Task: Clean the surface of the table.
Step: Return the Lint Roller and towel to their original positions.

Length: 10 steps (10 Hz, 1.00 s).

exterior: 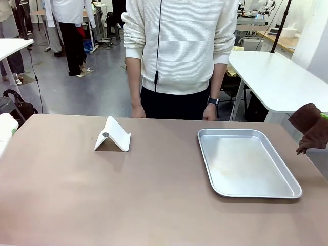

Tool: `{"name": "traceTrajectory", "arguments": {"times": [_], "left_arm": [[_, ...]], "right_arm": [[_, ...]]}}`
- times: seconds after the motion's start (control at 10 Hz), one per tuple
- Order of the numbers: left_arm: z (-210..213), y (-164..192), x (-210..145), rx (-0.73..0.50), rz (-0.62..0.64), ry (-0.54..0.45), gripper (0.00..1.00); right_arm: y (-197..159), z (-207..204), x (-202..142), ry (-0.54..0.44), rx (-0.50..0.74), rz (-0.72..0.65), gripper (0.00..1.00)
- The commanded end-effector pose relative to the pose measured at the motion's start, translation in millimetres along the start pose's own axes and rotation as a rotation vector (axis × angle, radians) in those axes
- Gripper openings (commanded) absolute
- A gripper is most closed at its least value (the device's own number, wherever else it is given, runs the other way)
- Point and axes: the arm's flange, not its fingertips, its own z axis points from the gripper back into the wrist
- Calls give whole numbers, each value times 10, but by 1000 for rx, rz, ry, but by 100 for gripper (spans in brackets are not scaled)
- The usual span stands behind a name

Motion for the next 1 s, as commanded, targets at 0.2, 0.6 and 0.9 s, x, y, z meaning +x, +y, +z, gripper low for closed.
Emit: {"name": "traceTrajectory", "arguments": {"times": [0.2,0.6,0.9], "left_arm": [[-291,-264,144,50,74,39,22],[-1397,-1038,544,207,84,-17,22],[-2348,-1443,794,492,19,70,22]], "right_arm": [[123,-361,2,3,12,29,9],[433,-1799,141,9,-31,60,9],[230,-2946,104,133,-227,30,9]]}}
